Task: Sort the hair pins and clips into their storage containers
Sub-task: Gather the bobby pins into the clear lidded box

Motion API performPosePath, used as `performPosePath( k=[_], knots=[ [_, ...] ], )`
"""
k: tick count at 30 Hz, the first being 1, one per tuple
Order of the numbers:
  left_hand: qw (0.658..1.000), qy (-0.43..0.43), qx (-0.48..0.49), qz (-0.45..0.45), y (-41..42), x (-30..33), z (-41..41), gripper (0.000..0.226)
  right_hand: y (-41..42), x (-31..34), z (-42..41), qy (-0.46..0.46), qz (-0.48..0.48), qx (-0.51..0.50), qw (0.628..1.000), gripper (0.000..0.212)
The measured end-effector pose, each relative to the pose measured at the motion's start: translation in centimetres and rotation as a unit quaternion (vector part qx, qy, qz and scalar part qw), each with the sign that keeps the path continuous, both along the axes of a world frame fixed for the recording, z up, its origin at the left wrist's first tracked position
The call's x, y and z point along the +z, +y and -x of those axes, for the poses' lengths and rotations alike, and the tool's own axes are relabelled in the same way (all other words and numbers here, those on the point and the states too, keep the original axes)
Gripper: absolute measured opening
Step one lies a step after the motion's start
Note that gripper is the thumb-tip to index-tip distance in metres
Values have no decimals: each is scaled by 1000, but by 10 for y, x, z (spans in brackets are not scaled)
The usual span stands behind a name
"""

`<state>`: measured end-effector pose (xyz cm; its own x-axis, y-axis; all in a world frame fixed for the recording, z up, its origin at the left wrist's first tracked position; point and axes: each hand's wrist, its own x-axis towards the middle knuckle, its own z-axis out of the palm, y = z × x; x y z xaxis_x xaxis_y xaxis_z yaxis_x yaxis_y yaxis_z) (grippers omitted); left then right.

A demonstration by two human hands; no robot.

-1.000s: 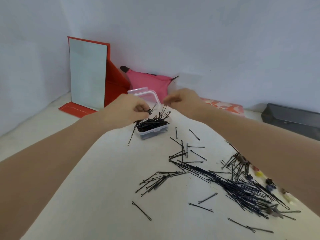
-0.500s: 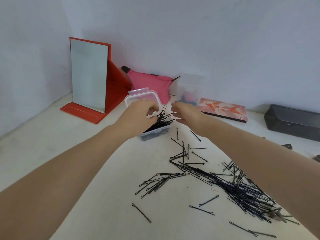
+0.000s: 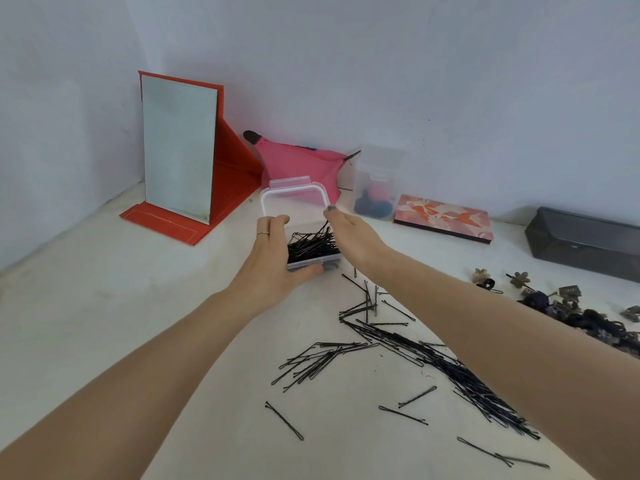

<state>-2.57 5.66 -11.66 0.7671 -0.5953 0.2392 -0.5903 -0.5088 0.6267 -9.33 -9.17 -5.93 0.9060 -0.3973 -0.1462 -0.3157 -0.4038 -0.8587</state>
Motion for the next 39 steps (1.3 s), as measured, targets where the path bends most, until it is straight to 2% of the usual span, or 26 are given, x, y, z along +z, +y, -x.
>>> performPosePath(
  k=[5,8,12,15,18,21,24,27,29,31,32,34,37,39],
  knots=[
    [997,-23,-55,-52,1,8,-9,80,-8,-6,10,-34,58,-17,998,44],
    [991,-45,-88,-88,-1,11,-12,73,-16,-6,15,-62,134,-10,989,40],
    [982,-56,-107,-145,-4,16,-10,59,-14,-15,28,-46,288,76,954,31],
    [976,-70,-111,-172,-5,19,-7,60,-14,-22,38,-13,341,100,935,44],
    [968,-103,-98,-207,-7,20,-7,69,-14,-23,46,-21,419,148,896,48],
    [961,-130,-71,-233,-6,21,-3,74,-22,-20,52,-40,364,138,920,50],
    [957,-177,-38,-228,1,29,15,74,-38,-14,65,-91,303,45,948,48],
    [955,-209,-50,-203,12,35,53,73,-50,-19,84,-13,270,43,962,50],
    [957,-167,-97,-216,22,30,82,83,-46,-31,98,56,269,102,956,52],
    [951,-87,-148,-256,34,19,105,98,-35,-46,111,78,332,160,926,52],
    [942,-62,-167,-286,40,11,115,102,-29,-53,117,67,361,176,913,52],
    [924,-69,-179,-332,49,-1,127,101,-18,-61,130,34,359,173,916,50],
    [943,-94,-145,-284,44,-7,128,97,-9,-57,148,-35,275,147,950,41],
    [955,-93,-136,-246,30,-10,123,93,-8,-47,160,-66,211,92,971,36]
  ],
)
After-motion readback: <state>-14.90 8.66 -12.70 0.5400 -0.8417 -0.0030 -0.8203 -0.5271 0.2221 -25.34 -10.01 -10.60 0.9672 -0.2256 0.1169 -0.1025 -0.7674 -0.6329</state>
